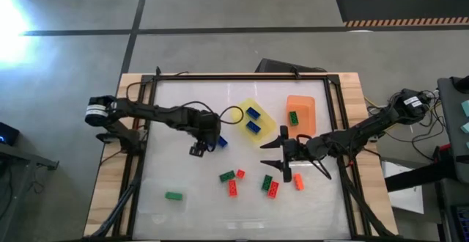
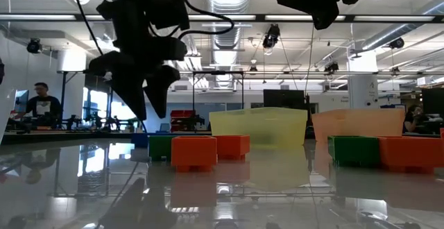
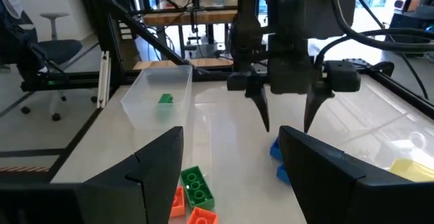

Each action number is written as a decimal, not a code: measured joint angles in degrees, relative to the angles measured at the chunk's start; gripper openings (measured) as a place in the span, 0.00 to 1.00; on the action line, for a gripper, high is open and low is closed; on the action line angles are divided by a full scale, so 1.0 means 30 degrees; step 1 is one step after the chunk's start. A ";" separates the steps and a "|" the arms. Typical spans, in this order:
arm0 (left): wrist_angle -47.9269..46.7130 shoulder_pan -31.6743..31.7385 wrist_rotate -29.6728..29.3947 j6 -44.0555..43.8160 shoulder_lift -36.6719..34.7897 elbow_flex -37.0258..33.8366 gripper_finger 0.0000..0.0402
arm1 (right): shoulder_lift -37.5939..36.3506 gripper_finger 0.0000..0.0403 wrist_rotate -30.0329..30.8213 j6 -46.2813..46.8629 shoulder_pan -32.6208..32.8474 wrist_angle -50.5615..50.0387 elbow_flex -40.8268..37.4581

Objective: Sort & place blocks by color
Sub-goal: Put the blue game piece into the yellow bin

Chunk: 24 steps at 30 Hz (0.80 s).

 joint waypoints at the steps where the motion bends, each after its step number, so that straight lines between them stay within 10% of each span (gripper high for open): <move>1: 0.0210 0.0050 0.0028 0.0017 0.0000 -0.0141 0.66 | 0.0000 0.58 0.0000 0.0000 0.0000 -0.0003 0.0000; 24: 0.3804 0.0122 0.0228 -0.0091 0.1430 -0.2601 0.65 | -0.0007 0.58 0.0014 0.0321 0.0000 0.0004 0.0000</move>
